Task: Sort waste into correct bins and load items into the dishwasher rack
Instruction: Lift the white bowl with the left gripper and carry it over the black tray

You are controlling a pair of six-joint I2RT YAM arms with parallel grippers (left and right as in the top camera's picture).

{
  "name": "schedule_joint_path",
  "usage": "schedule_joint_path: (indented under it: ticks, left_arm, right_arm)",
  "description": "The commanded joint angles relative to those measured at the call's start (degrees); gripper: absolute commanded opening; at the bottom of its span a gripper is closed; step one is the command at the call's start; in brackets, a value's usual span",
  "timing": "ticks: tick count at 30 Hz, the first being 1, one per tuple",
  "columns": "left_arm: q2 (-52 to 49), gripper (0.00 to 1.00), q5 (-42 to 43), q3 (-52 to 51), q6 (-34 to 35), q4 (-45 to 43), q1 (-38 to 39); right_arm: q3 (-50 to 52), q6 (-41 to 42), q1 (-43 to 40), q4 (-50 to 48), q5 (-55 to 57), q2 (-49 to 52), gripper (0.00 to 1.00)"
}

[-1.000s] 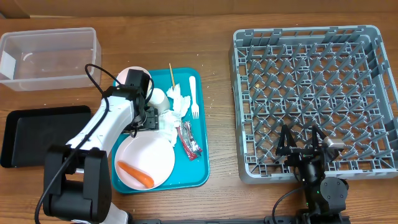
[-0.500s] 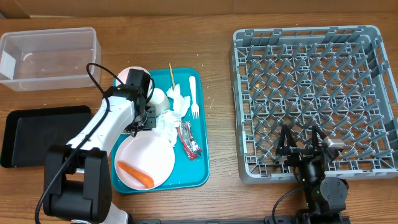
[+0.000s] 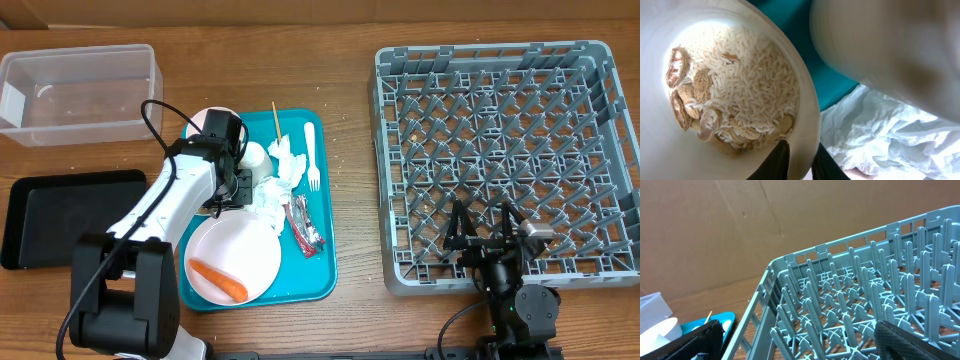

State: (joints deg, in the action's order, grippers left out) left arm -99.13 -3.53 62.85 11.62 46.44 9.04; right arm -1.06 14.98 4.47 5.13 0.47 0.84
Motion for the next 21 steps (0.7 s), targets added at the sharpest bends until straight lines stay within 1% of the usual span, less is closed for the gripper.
schedule_joint_path:
  ticks: [1,9,12,21]
  left_arm:
    - [-0.50,0.15,0.81,1.05,-1.18,-0.22,0.00]
    - [-0.50,0.09,0.55,1.05,-1.18,-0.20,0.00]
    - [-0.50,0.05,0.57,1.05,-1.16,-0.17,0.00]
    - [-0.50,0.04,0.59,1.14,-0.87,-0.02,0.00]
  right_arm:
    - [0.59,-0.20,-0.33,-0.39,0.76,-0.68,1.00]
    - [0.59,-0.20,-0.33,-0.39,0.74,-0.68,1.00]
    - [0.59,-0.20,-0.33,-0.39,0.74,-0.68,1.00]
    - [0.59,-0.20,-0.33,-0.39,0.74,-0.68,1.00]
